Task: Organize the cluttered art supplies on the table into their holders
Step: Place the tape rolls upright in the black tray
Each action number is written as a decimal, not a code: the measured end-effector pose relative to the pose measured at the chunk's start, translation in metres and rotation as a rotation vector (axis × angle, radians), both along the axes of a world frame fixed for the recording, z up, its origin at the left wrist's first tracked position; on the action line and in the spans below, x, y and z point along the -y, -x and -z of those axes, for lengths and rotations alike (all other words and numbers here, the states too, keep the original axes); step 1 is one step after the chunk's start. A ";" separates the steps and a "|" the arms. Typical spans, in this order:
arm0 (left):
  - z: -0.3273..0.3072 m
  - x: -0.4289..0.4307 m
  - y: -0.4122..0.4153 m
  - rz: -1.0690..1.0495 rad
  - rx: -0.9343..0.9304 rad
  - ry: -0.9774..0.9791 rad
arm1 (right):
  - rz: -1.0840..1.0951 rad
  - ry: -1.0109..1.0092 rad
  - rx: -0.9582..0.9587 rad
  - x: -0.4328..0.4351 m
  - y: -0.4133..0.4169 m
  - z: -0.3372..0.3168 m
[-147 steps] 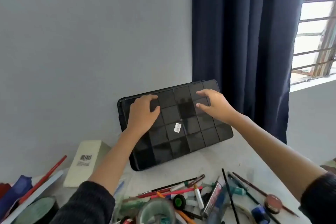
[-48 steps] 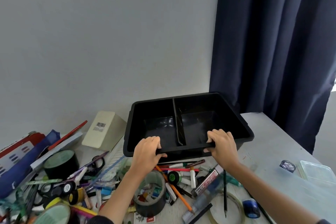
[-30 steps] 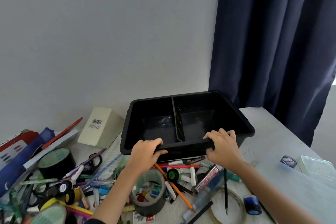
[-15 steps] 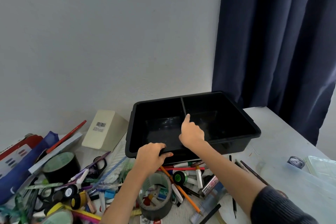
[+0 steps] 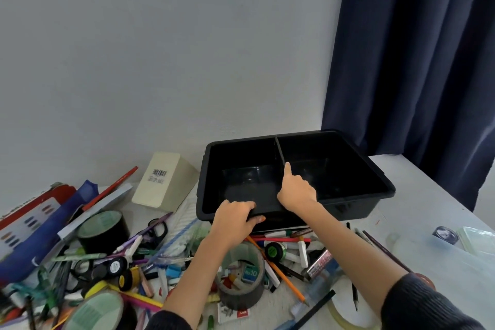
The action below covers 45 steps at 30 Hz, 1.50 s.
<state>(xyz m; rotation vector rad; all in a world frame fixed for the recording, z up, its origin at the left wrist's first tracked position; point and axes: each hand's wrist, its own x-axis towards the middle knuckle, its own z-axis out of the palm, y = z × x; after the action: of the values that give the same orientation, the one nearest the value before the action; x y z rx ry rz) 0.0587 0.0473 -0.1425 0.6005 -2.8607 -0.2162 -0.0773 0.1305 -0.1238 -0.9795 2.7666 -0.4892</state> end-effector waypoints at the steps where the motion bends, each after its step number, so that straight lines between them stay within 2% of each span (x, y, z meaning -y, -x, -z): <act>1: -0.002 0.001 -0.001 0.026 -0.004 -0.031 | 0.019 0.021 0.033 -0.002 -0.001 0.000; 3: -0.007 0.000 -0.009 0.059 -0.088 -0.112 | 0.061 0.090 0.048 -0.008 -0.003 0.000; 6: -0.015 -0.005 -0.029 0.011 -0.356 -0.194 | 0.053 0.324 -0.181 -0.017 -0.018 0.002; 8: -0.017 -0.012 -0.045 -0.064 -0.520 -0.272 | -0.056 0.565 -0.292 -0.024 -0.038 0.004; 10: -0.017 -0.020 -0.062 -0.148 -0.651 -0.410 | -0.193 0.743 -0.214 -0.032 -0.060 0.007; 12: -0.017 -0.029 -0.078 -0.217 -0.736 -0.505 | -0.306 0.807 -0.091 -0.039 -0.082 0.013; 14: -0.014 -0.038 -0.095 -0.265 -0.780 -0.551 | -0.394 0.753 0.018 -0.045 -0.101 0.017; 16: -0.010 -0.045 -0.110 -0.298 -0.823 -0.578 | -0.471 0.583 0.109 -0.052 -0.115 0.022; 20: -0.001 -0.056 -0.130 -0.402 -0.868 -0.646 | -0.594 0.168 0.025 -0.063 -0.127 0.035; 23: 0.000 -0.067 -0.139 -0.439 -0.880 -0.660 | -0.598 0.127 0.020 -0.065 -0.131 0.040; 29: 0.007 -0.082 -0.162 -0.536 -0.922 -0.550 | -0.574 0.441 -0.033 -0.066 -0.145 0.032; 32: 0.014 -0.077 -0.181 -0.661 -0.917 -0.379 | -0.609 0.540 -0.004 -0.062 -0.163 0.021; 35: 0.021 -0.068 -0.205 -0.794 -0.740 -0.133 | -0.668 0.572 0.041 -0.059 -0.182 0.013; 37: 0.028 -0.062 -0.222 -0.859 -0.540 -0.092 | -0.706 0.552 0.105 -0.056 -0.193 0.013; 40: 0.039 -0.052 -0.244 -0.841 -0.280 -0.088 | -0.735 0.512 0.168 -0.048 -0.205 0.013; 45: 0.038 -0.044 -0.258 -0.789 -0.315 -0.126 | -0.764 0.504 0.141 -0.030 -0.215 0.016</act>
<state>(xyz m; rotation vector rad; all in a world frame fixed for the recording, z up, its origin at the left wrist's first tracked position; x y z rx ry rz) 0.3170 0.0915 -0.1809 1.4951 -2.1240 -0.3174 0.1381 0.1602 -0.1396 -1.8842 1.9388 -1.0630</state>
